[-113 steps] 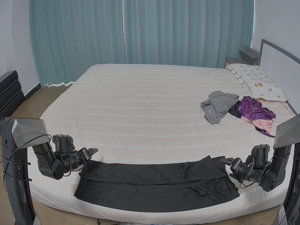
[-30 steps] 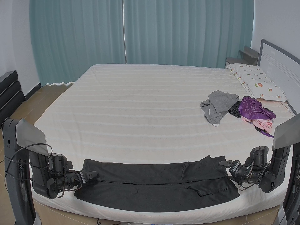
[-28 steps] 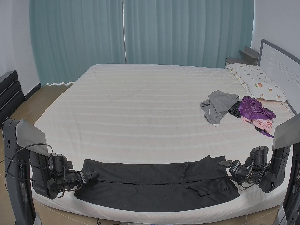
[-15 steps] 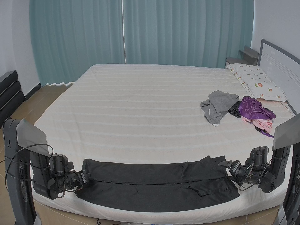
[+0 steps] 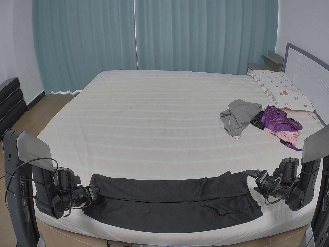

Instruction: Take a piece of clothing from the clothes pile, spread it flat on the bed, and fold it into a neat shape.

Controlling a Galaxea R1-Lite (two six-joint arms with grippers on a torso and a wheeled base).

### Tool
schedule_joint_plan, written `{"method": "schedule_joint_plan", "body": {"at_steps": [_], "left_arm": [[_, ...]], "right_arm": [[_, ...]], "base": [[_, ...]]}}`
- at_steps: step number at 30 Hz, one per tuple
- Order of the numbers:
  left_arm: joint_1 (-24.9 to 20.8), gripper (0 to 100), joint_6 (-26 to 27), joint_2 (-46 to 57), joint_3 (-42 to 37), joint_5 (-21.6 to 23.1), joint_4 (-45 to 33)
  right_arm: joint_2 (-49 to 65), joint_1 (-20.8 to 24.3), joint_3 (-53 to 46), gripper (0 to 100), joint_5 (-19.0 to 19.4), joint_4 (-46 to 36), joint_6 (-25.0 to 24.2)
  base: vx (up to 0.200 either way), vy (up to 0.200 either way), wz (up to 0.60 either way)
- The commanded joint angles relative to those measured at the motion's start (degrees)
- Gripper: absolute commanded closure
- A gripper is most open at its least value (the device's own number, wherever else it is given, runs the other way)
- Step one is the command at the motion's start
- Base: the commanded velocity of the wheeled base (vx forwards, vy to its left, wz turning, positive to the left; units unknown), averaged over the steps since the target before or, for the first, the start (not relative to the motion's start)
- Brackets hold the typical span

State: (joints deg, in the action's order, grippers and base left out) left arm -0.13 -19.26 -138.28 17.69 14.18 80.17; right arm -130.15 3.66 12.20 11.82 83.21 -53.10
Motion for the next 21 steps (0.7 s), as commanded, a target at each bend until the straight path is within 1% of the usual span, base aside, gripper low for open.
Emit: {"method": "schedule_joint_plan", "body": {"at_steps": [1,14,17,19,20,21], "left_arm": [[0.0,100,0.0,0.1,0.0,0.0,0.0],[0.0,100,0.1,-0.8,1.1,-0.3,0.0],[0.0,100,-0.5,-1.1,1.3,-0.6,0.0],[0.0,100,-0.9,-1.2,1.2,-0.6,-0.1],[0.0,0,-0.8,-1.6,1.2,-0.5,0.0],[0.0,0,-0.9,-1.8,1.3,-0.5,0.0]], "right_arm": [[-0.2,-0.3,-0.1,0,0.0,0.1,0.0],[-0.2,0.6,-0.7,0,0.0,0.0,0.1],[0.6,2.1,-1.0,0,-0.2,0.0,0.1],[0.9,2.3,-0.5,0,-0.3,-0.4,0.2],[1.1,3.2,-0.1,0,-0.3,-0.8,0.3],[1.0,3.8,0.3,0,-0.5,-0.8,0.4]], "base": [[0.000,0.000,0.00],[0.000,0.000,0.00],[0.000,0.000,0.00],[0.000,0.000,0.00],[0.000,0.000,0.00],[0.000,0.000,0.00]]}}
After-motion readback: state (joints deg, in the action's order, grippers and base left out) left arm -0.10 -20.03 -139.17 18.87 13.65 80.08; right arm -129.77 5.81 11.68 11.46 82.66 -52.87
